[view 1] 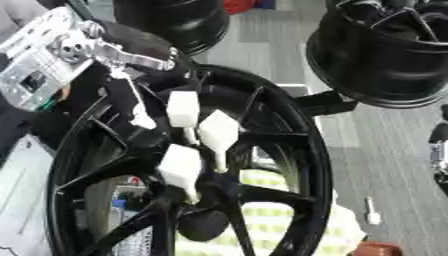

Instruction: Pull the pin out of the wheel hub.

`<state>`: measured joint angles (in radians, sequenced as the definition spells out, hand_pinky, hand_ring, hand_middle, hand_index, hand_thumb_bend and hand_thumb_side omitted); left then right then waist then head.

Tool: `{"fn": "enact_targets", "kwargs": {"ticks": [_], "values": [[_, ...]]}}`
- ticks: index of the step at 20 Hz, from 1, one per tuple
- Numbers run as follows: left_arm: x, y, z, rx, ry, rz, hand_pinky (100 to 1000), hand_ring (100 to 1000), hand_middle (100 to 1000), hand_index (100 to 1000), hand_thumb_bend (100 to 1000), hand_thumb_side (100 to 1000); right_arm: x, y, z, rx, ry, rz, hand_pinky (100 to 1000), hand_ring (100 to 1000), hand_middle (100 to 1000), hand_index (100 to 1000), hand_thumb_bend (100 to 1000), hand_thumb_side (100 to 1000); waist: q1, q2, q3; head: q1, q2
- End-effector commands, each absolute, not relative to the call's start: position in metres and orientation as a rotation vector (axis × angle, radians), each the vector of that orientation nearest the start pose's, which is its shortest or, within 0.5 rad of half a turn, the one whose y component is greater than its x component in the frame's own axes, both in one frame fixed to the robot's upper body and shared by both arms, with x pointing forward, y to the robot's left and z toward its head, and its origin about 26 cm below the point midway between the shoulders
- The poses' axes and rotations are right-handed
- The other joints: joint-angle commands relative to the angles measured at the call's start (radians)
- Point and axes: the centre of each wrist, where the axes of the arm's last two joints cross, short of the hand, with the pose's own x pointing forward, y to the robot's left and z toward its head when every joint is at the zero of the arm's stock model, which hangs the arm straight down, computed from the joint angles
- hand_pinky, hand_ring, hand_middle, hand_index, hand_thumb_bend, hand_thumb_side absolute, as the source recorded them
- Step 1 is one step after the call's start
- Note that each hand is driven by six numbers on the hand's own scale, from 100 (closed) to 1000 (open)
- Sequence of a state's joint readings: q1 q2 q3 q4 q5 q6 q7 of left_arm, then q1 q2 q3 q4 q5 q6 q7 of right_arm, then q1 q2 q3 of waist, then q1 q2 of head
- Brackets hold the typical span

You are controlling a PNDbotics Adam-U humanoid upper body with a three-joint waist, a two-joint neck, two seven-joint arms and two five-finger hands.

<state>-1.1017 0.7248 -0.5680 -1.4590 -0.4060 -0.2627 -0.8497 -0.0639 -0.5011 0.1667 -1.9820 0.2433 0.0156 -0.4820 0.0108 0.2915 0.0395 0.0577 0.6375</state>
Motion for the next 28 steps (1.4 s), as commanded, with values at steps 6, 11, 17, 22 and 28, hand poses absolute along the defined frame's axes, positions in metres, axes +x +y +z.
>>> {"fn": "enact_targets", "kwargs": {"ticks": [6, 11, 17, 22, 28], "values": [[0.4005, 0.1965, 0.3402, -0.781, 1.736, 2.986, 816, 800, 739, 854, 504, 717, 0.2673, -0.2731, 0.1356, -0.696, -2.126, 0.278, 734, 858, 801, 817, 100, 684, 0.002, -0.030, 0.002, -0.001, 0.005], [0.3998, 0.1944, 0.3422, -0.839, 1.735, 2.990, 797, 781, 712, 829, 500, 719, 0.2673, -0.2730, 0.1355, -0.694, -2.127, 0.273, 734, 858, 801, 817, 100, 683, 0.002, -0.033, 0.001, 0.000, 0.006], [0.4006, 0.1920, 0.3400, -0.876, 1.717, 2.998, 774, 755, 671, 808, 474, 698, 0.2674, -0.2726, 0.1353, -0.692, -2.127, 0.266, 733, 859, 801, 817, 100, 683, 0.003, -0.032, -0.001, -0.001, 0.009], [0.4020, 0.1904, 0.3368, -0.870, 1.716, 3.009, 765, 748, 664, 805, 470, 700, 0.2678, -0.2724, 0.1359, -0.691, -2.128, 0.259, 732, 859, 802, 817, 100, 683, 0.003, -0.032, -0.003, 0.000, 0.008], [0.4018, 0.1883, 0.3371, -0.859, 1.732, 3.004, 742, 713, 621, 779, 413, 646, 0.2679, -0.2725, 0.1359, -0.693, -2.128, 0.250, 731, 859, 802, 817, 100, 683, 0.002, -0.032, -0.004, 0.000, 0.009]]}}
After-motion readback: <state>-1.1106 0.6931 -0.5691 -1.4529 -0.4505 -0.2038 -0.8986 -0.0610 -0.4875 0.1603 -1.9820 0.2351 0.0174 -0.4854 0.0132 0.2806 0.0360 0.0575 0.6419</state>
